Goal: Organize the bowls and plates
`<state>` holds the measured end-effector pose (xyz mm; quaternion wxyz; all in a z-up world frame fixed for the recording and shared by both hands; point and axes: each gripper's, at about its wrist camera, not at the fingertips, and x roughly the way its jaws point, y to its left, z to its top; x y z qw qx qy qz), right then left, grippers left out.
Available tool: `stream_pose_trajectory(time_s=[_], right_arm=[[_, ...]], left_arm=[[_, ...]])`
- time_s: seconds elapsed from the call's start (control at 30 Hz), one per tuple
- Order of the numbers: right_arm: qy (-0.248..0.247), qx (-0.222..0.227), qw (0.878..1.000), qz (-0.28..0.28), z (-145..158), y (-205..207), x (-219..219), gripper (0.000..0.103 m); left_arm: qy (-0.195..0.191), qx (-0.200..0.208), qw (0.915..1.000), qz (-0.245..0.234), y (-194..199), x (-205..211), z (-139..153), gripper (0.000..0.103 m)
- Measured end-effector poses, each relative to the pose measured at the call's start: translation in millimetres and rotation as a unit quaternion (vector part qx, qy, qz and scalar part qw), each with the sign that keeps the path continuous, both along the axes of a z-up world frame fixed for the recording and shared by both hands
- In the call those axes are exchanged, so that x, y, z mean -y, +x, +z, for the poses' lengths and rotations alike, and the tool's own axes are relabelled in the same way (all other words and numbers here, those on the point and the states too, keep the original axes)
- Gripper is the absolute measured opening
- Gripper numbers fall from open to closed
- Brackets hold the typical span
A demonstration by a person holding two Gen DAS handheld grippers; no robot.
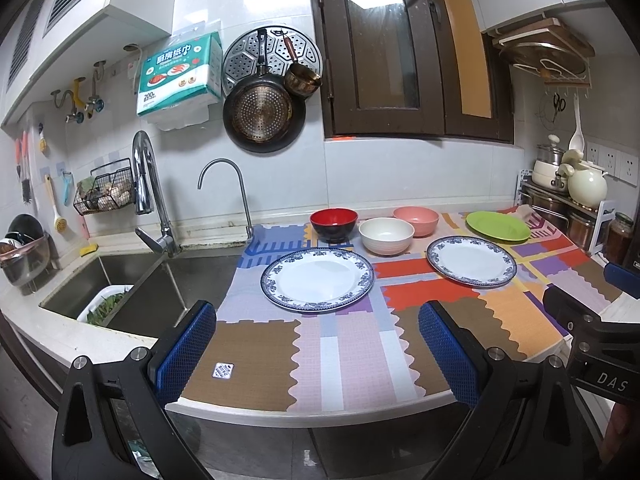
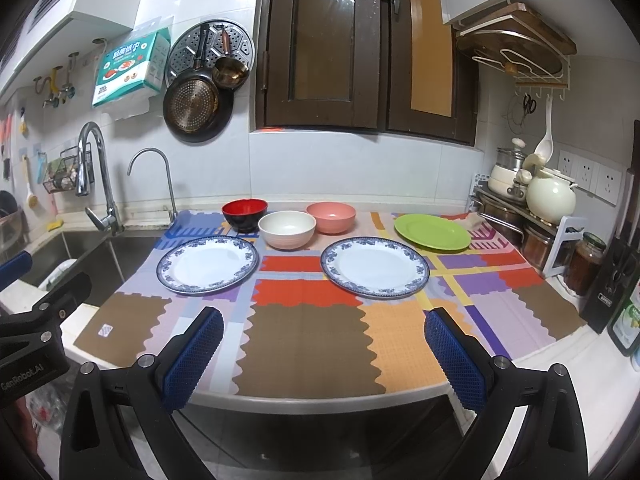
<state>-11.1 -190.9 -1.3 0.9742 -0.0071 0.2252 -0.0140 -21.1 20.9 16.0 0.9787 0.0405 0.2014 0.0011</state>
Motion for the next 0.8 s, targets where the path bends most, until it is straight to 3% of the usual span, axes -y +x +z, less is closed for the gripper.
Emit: stream_pose_trajectory(time_s=[0.5, 0.8], right_arm=[[-0.001, 0.001, 1.0, -0.002, 0, 0, -2, 0.102], [0.006, -0.012, 1.0, 0.006, -4, 8, -7, 0.102]], left_arm=[[0.0, 0.001, 1.0, 0.002, 1, -1, 0, 0.103], [0.001, -0.023, 0.9997, 0.008, 13, -11, -7, 0.103]])
